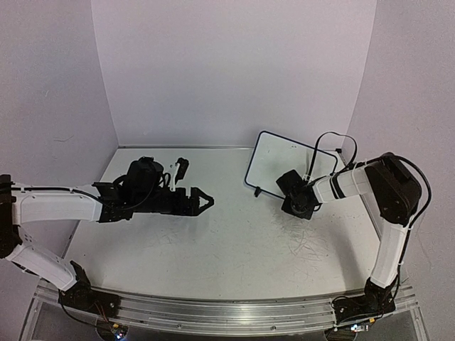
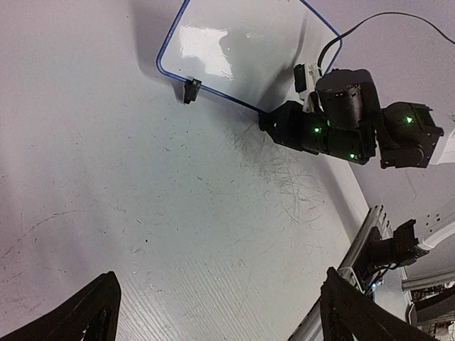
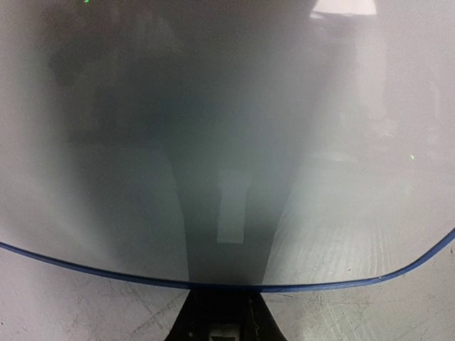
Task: Write a sentence on the whiteboard
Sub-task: Move the whiteboard to the center of the board.
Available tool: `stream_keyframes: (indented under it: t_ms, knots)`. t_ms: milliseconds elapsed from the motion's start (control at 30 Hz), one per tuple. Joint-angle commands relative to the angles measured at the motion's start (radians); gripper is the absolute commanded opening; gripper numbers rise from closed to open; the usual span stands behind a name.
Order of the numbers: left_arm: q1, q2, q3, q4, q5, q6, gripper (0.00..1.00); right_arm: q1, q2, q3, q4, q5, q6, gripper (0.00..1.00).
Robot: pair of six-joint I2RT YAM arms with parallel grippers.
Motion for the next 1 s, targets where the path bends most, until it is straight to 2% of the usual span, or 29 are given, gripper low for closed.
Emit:
stream_keyframes:
  t_ms: [0,233,433,667,967]
  knots:
    - [-0.003,0.003,0.056,0.007,-0.031,0.032,0.99,0.023,-0.049,-0.017,0.046,0.02,-0.15,0.01]
    - [-0.003,0.01,0.085,0.005,-0.065,0.066,0.99,0.081,-0.129,-0.104,0.068,0.063,-0.321,0.0]
    - [-0.003,-0.007,0.093,0.004,-0.108,0.076,0.99,0.129,-0.232,-0.209,0.098,0.002,-0.386,0.0]
    - [-0.003,-0.011,0.097,0.006,-0.147,0.086,0.99,0.207,-0.291,-0.342,0.21,-0.124,-0.394,0.0]
    - [-0.003,-0.067,0.057,0.015,-0.261,0.068,0.99,0.327,-0.31,-0.43,0.33,-0.102,-0.406,0.0]
